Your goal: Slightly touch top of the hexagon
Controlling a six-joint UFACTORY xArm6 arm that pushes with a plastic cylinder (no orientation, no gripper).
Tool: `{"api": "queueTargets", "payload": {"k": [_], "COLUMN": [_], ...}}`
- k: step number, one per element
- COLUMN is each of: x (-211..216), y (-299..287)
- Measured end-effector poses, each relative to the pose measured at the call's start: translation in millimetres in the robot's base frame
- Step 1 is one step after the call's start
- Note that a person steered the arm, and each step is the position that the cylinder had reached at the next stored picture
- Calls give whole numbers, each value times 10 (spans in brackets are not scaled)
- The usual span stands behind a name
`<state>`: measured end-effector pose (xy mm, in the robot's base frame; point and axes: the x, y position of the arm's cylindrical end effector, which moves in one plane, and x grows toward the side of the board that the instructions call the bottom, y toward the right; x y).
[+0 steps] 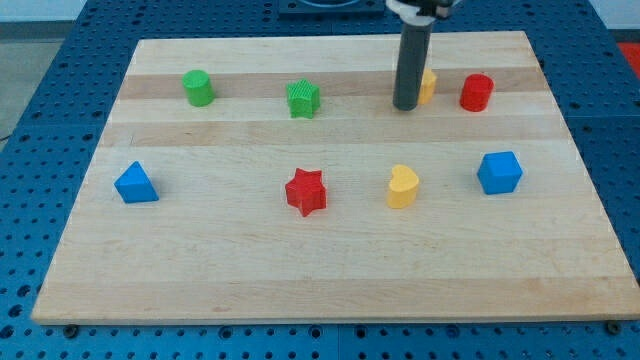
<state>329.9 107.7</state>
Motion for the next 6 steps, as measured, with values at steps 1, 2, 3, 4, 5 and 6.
{"api": "queueTargets", "payload": {"k": [1,2,3,4,5,6], "x": [-263,-269,-341,-448,-710,-948], "y": [337,328,6,-255,-231,25]}}
